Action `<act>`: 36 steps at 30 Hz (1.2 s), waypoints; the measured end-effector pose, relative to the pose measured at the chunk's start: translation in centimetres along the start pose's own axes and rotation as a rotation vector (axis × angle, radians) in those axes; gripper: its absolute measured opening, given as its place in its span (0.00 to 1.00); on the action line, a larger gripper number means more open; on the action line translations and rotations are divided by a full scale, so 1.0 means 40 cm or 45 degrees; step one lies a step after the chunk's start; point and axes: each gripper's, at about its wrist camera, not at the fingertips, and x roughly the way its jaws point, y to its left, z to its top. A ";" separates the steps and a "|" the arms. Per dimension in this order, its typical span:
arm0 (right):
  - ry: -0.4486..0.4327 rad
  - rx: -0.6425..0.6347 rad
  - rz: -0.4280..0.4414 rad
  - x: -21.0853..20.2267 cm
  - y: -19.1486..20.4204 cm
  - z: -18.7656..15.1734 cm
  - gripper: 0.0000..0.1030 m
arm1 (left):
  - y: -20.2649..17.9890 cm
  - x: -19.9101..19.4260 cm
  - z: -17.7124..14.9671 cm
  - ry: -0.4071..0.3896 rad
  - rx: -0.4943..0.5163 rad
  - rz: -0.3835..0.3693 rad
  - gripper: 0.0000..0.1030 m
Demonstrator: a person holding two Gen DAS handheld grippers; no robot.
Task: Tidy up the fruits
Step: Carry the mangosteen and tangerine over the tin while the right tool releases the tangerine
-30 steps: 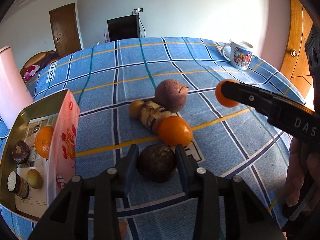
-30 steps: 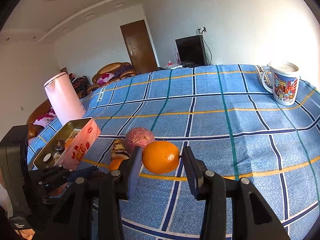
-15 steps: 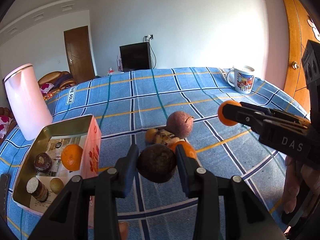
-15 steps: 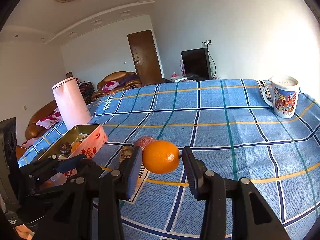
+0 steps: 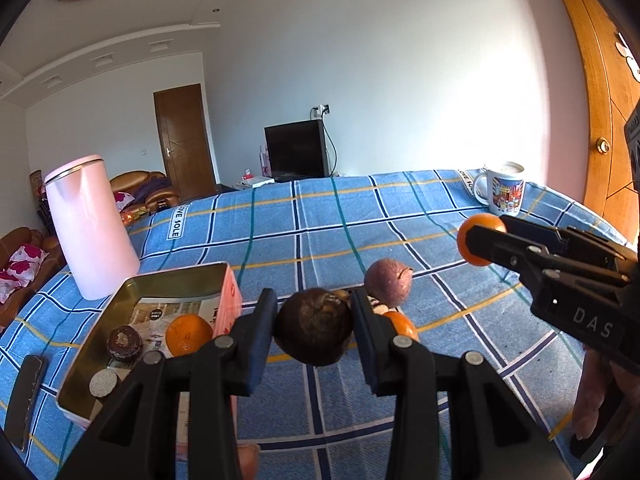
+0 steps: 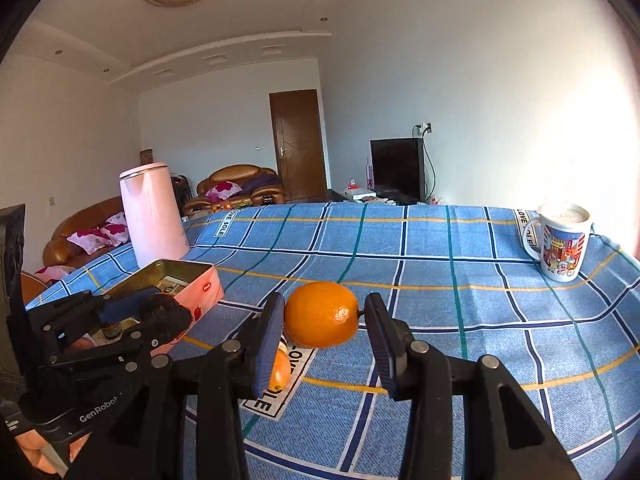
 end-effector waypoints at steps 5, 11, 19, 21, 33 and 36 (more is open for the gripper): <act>-0.038 -0.010 -0.005 -0.010 0.006 0.002 0.42 | 0.013 -0.012 -0.001 -0.033 -0.008 0.019 0.39; -0.080 -0.030 -0.010 -0.022 0.016 0.003 0.42 | 0.022 -0.024 0.000 -0.078 -0.008 0.058 0.39; -0.092 -0.056 -0.009 -0.020 0.036 0.006 0.42 | 0.045 -0.033 -0.001 -0.102 -0.024 0.088 0.39; -0.081 -0.065 0.004 -0.012 0.051 0.008 0.42 | 0.060 -0.034 -0.001 -0.100 -0.039 0.097 0.39; 0.036 -0.125 0.281 0.079 0.254 0.047 0.42 | 0.295 -0.038 -0.010 -0.061 -0.232 0.257 0.39; 0.093 -0.146 0.345 0.116 0.318 0.042 0.42 | 0.363 -0.028 -0.027 -0.020 -0.283 0.312 0.39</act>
